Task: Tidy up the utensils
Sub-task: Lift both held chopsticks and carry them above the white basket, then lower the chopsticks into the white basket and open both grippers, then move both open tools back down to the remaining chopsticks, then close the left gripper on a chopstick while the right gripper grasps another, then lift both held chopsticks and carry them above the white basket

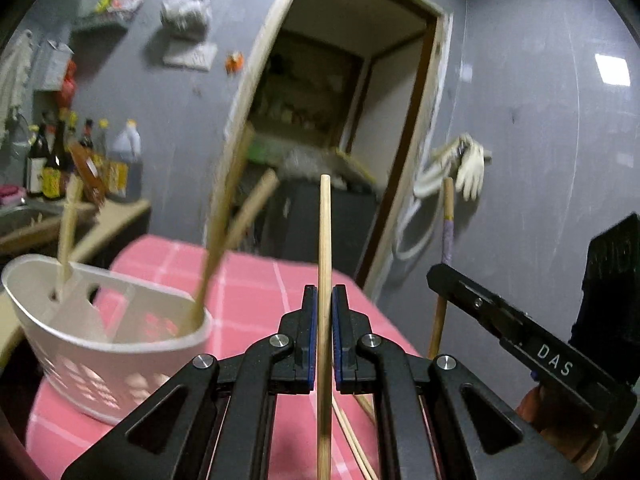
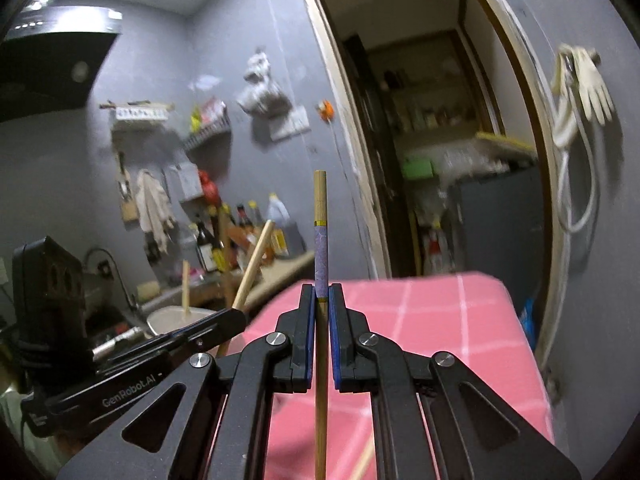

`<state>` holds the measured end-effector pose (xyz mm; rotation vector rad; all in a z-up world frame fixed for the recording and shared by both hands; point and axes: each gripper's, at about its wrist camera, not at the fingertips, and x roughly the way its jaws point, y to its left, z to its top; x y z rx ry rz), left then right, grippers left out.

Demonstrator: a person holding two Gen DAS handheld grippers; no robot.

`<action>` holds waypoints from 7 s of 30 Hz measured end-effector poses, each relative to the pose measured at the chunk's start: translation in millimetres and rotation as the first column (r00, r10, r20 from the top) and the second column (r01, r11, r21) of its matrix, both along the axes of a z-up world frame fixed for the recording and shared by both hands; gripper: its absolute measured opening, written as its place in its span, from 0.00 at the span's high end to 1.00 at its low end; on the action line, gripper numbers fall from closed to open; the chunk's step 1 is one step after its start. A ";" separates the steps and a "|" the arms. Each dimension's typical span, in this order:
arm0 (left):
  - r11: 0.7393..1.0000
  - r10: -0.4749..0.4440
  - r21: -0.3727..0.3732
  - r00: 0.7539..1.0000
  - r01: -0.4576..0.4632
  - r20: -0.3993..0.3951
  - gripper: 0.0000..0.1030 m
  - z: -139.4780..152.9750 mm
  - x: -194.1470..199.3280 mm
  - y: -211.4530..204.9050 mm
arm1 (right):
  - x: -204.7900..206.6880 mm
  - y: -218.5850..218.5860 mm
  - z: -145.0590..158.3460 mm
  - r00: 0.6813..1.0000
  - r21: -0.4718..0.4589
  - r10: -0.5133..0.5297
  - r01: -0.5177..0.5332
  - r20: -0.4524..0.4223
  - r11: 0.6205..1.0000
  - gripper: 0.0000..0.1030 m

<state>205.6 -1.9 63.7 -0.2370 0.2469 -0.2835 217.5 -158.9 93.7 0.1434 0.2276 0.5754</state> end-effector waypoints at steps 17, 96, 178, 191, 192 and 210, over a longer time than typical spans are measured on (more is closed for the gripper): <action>0.956 0.289 -0.109 0.937 -0.272 0.196 0.95 60.2 7.2 137.8 | 8.7 85.1 67.0 0.961 0.121 0.096 -0.131 0.259 0.984 0.95; 0.961 0.277 -0.049 0.956 -0.273 0.093 0.59 7.0 -10.8 138.8 | -7.4 81.8 3.2 0.985 0.005 -0.049 0.049 0.168 0.999 0.60; 0.956 -0.056 0.203 0.811 0.212 -0.582 0.88 -120.1 83.5 -66.1 | 72.2 -31.5 -116.8 0.881 -0.394 -0.087 -0.118 -0.466 0.912 0.71; 0.970 -0.086 0.128 0.785 0.206 -0.613 0.92 -117.1 92.0 -57.1 | 111.4 -8.2 -128.7 0.852 -0.461 -0.133 -0.138 -0.507 0.876 0.79; 0.970 -0.089 0.127 0.783 0.209 -0.616 0.92 -117.0 93.4 -57.5 | 116.9 -7.1 -129.0 0.844 -0.458 -0.133 -0.144 -0.520 0.877 0.79; 0.975 -0.119 0.083 0.802 0.206 -0.585 0.97 -100.3 85.9 -53.4 | 116.7 -29.7 -113.3 0.790 -0.242 -0.102 -0.061 -0.605 0.968 0.95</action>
